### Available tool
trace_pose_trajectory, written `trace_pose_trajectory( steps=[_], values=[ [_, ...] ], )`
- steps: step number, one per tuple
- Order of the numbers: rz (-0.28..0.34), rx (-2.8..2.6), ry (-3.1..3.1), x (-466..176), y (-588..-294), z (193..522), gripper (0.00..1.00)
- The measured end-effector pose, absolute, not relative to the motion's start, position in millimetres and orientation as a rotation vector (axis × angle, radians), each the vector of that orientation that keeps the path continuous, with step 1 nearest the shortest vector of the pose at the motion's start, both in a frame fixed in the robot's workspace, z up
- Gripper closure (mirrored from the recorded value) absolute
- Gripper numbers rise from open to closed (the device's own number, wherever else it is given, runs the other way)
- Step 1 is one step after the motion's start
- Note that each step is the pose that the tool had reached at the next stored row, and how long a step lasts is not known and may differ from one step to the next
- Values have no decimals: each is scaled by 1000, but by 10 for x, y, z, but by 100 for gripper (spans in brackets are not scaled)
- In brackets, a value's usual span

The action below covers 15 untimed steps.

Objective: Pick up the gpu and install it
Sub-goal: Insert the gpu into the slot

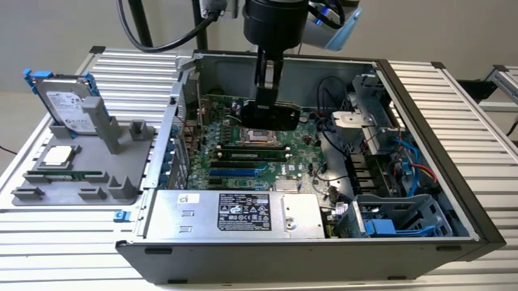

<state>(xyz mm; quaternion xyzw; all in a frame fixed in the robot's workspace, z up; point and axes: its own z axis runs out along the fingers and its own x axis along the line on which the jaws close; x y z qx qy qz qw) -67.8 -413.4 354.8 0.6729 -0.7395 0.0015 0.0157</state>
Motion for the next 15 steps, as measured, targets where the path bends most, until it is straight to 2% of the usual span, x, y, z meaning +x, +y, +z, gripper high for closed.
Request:
trace_pose_trajectory(
  steps=[15],
  values=[
    [-4, 2165, -2238, -687, -4204, 3326, 100]
  ],
)
